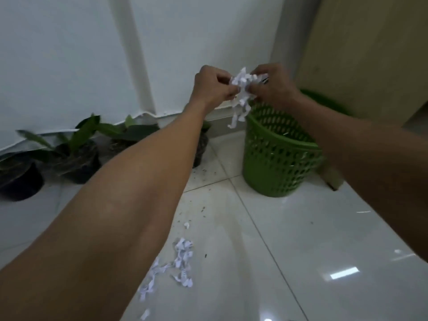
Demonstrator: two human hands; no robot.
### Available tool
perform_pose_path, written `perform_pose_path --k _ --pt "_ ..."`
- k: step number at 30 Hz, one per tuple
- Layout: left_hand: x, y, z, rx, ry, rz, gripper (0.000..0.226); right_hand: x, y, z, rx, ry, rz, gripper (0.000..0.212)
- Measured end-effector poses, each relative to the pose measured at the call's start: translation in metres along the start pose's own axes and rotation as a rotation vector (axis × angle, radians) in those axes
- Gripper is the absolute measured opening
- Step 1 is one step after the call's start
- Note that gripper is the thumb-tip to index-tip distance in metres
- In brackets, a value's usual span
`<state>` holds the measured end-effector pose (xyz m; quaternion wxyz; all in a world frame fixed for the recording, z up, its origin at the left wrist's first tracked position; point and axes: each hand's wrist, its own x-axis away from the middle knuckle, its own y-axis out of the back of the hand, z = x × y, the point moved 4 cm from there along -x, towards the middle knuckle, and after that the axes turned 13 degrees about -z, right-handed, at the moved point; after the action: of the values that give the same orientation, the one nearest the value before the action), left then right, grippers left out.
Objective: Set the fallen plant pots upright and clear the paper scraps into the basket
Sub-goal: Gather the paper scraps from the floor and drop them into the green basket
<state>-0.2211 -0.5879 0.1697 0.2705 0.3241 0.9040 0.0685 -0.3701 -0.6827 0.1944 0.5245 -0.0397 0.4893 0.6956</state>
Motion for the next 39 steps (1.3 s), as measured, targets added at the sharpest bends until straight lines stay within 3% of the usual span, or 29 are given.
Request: perform_pose_path --k 5,8,13,20,26,31,33,36,39 --pt "0.000 -0.103 -0.046 -0.186 -0.219 0.088 0.036 0.000 0.053 -0.070 0.121 -0.088 -0.041 0.034" --pt "0.014 -0.143 -0.046 -0.357 -0.280 0.212 0.035 0.010 0.051 -0.104 0.194 -0.146 0.068 0.037" --pt "0.031 -0.164 -0.037 -0.507 -0.304 0.398 0.046 0.025 0.044 -0.131 0.296 -0.242 0.204 0.050" --pt "0.037 -0.162 -0.031 -0.519 -0.266 0.367 0.045 0.032 0.050 -0.135 0.285 -0.303 0.189 0.047" --pt "0.042 -0.132 -0.033 -0.545 -0.306 0.216 0.037 0.032 0.045 -0.103 0.184 -0.242 0.086 0.046" --pt "0.043 -0.077 -0.014 -0.538 -0.273 0.137 0.028 0.034 0.011 -0.049 0.103 -0.020 0.045 0.040" --pt "0.045 -0.045 0.003 -0.583 -0.248 0.130 0.034 0.036 -0.013 -0.025 0.066 0.041 0.039 0.037" --pt "0.057 0.016 0.042 -0.661 -0.155 0.103 0.041 0.048 -0.057 0.011 0.038 0.133 0.113 0.031" --pt "0.089 0.083 0.088 -0.730 -0.019 0.012 0.031 0.076 -0.113 0.037 0.113 0.239 0.334 0.026"
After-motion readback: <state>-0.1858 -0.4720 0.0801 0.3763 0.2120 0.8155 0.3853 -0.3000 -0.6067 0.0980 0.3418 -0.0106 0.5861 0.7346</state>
